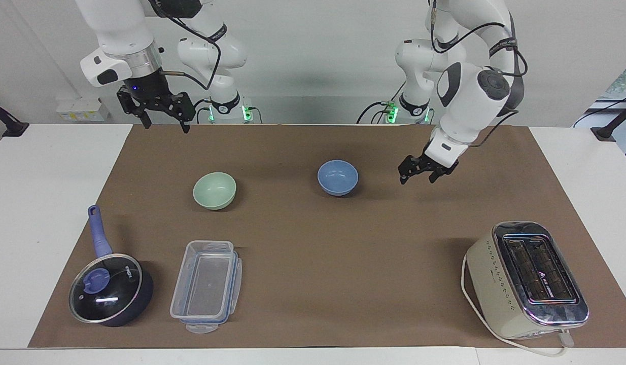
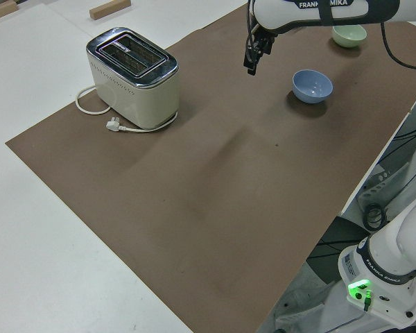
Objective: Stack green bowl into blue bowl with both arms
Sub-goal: 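Release the blue bowl and withdraw the left gripper to rest, then reach the right gripper to the rim of the green bowl, then close the right gripper on the green bowl rim, then carry the green bowl with the right gripper over the blue bowl, then lower the green bowl into the blue bowl with the right gripper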
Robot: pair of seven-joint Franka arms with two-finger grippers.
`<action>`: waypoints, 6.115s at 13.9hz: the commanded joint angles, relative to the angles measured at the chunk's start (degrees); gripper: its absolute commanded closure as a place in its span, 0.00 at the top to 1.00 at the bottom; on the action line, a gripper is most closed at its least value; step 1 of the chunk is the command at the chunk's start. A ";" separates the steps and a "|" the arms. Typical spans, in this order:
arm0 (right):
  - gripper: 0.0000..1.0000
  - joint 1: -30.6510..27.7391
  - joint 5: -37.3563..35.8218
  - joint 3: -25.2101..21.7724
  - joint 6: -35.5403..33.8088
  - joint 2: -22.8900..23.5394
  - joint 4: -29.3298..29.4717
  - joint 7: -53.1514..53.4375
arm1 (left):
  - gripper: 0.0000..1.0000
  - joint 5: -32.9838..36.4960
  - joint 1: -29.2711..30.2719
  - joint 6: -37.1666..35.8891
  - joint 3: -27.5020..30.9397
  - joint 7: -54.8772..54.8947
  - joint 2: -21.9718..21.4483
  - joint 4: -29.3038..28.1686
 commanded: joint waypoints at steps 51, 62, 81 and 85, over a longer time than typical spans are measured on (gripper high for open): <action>0.00 -5.55 7.91 0.29 45.75 3.59 -43.60 -6.11 | 1.00 9.66 11.82 -23.98 -0.51 12.82 -2.13 17.29; 0.00 10.25 14.14 0.81 35.99 -7.13 -41.84 -3.22 | 1.00 9.66 11.82 -23.98 -0.51 12.82 -2.22 17.29; 0.00 32.59 18.72 0.81 46.80 8.07 -31.91 14.28 | 1.00 9.66 11.82 -23.98 -0.51 12.82 -2.13 17.29; 0.00 32.77 17.93 0.81 49.35 10.01 -32.17 14.54 | 1.00 9.66 11.82 -23.98 -0.51 12.82 -2.22 17.29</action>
